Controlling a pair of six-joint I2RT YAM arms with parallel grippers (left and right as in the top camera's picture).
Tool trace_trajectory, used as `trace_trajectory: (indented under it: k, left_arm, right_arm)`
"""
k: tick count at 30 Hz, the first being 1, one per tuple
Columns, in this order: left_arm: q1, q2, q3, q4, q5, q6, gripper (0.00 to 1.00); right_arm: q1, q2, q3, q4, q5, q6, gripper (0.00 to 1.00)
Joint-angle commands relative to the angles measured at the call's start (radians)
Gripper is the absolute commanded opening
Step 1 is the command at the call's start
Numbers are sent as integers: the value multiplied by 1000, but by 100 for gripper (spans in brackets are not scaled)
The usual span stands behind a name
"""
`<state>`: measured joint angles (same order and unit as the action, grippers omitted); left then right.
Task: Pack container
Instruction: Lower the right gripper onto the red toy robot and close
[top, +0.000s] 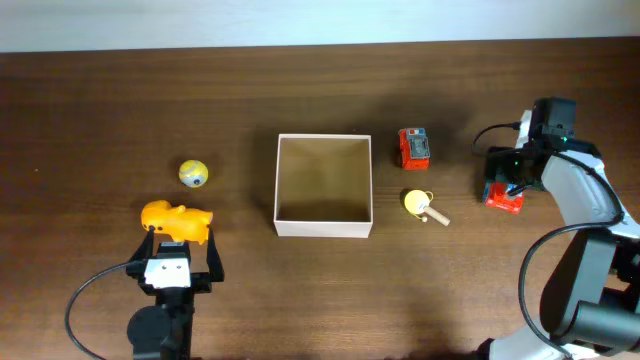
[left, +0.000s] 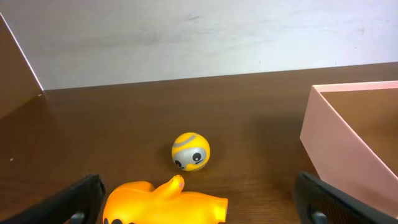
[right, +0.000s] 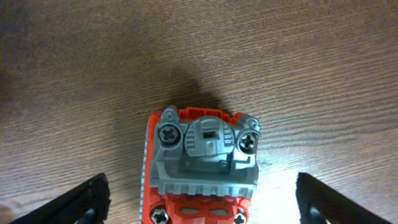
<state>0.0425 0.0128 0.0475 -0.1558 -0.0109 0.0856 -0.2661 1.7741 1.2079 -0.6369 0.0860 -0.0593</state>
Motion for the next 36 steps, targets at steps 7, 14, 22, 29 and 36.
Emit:
trace_trajectory:
  k: [7, 14, 22, 29, 36]
  left_arm:
    - [6, -6, -4, 0, 12, 9, 99]
    - [6, -6, -4, 0, 12, 9, 99]
    - [6, -6, -4, 0, 12, 9, 99]
    - [6, -6, -4, 0, 12, 9, 99]
    - [6, -6, -4, 0, 12, 9, 99]
  right_arm:
    - [-5, 54, 12, 14, 2, -68, 93]
    - [-5, 113, 12, 18, -7, -67, 94]
    - [-5, 145, 8, 40, -7, -63, 94]
    - [-5, 146, 8, 42, -7, -56, 79]
    - [-5, 146, 8, 41, -7, -56, 68]
